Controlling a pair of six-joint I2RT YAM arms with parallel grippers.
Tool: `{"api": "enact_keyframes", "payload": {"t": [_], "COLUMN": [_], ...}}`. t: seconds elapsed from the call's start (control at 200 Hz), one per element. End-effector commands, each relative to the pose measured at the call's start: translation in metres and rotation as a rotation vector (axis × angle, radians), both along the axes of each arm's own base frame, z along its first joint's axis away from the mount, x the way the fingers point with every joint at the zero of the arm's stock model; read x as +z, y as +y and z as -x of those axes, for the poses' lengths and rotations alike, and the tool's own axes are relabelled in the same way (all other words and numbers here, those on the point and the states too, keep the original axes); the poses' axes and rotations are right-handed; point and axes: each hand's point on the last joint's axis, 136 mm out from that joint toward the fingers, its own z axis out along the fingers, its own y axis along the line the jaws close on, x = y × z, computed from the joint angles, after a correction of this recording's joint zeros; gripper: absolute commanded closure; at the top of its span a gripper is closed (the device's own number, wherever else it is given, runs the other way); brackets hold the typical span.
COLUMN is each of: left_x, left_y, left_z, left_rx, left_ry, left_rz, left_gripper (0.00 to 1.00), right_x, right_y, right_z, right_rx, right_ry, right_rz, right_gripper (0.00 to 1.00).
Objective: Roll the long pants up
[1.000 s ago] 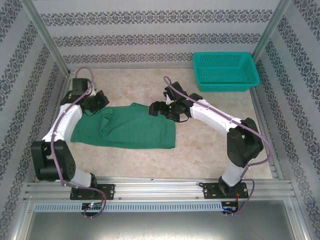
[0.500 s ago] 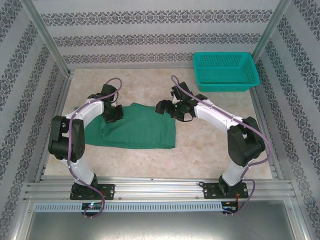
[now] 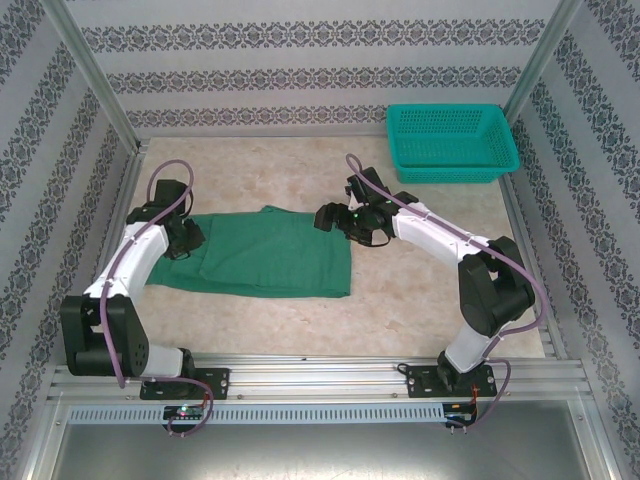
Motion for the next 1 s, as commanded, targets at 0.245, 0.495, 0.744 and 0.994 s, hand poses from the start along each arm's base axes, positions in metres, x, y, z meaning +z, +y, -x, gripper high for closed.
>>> {"api": "enact_keyframes", "payload": {"t": [0.245, 0.495, 0.744, 0.994], "left_x": [-0.047, -0.073, -0.069, 0.022], "left_y": [-0.037, -0.029, -0.018, 0.027], "left_z": [-0.019, -0.014, -0.009, -0.008], "left_rx": [-0.091, -0.080, -0.038, 0.074], "left_ry": [0.077, 0.193, 0.178, -0.032], "left_rz": [0.215, 0.173, 0.115, 0.024], "left_gripper": [0.48, 0.52, 1.00, 1.00], "right_x": [0.001, -0.001, 0.004, 0.006], "right_y": [-0.015, -0.018, -0.021, -0.027], "right_z": [0.001, 0.003, 0.005, 0.003], "right_rx": [-0.031, -0.039, -0.049, -0.057], "right_ry": [-0.005, 0.000, -0.009, -0.015], "right_rz": [0.005, 0.006, 0.009, 0.017], "right_gripper": [0.09, 0.09, 0.09, 0.09]}}
